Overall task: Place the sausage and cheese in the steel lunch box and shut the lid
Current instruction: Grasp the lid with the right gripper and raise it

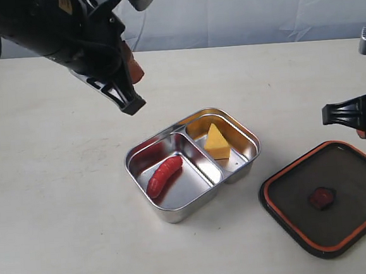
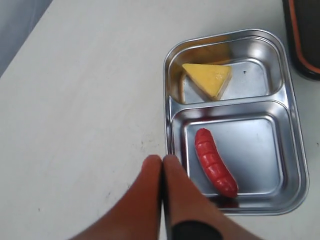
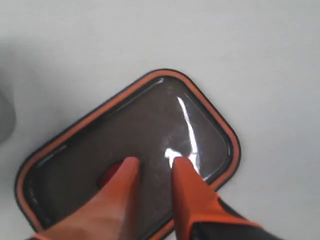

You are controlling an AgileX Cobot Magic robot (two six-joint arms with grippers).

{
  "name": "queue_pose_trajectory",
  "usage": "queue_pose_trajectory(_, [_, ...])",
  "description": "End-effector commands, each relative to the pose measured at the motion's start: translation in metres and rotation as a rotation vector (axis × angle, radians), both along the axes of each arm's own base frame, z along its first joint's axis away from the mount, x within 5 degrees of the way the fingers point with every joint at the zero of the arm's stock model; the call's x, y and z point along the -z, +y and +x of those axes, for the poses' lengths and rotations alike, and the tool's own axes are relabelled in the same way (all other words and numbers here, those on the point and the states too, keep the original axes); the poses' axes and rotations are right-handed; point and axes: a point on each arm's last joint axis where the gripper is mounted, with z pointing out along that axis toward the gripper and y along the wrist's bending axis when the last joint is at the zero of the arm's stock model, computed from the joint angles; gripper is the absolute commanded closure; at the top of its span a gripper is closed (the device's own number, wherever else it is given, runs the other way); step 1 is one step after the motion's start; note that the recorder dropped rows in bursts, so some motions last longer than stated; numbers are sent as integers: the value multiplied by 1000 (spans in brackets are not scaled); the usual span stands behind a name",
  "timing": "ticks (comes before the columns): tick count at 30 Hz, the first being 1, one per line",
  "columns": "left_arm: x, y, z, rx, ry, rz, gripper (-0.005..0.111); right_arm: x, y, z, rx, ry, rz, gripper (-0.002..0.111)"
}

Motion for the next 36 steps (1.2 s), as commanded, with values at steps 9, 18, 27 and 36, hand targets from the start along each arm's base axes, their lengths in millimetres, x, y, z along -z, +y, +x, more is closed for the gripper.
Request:
queue_pose_trajectory(9, [-8, 7, -18, -4, 109, -27, 106, 49, -69, 64, 88, 423, -53, 84])
queue_pose_trajectory(18, [-8, 7, -17, 0, 104, -26, 106, 87, -83, 79, 117, 498, 22, 84])
queue_pose_trajectory(27, [-7, 7, -18, 0, 106, -22, 106, 108, -85, 85, 104, 526, -4, 84])
queue_pose_trajectory(36, [-7, 7, -18, 0, 106, -22, 106, 116, -86, 87, 98, 536, -18, 84])
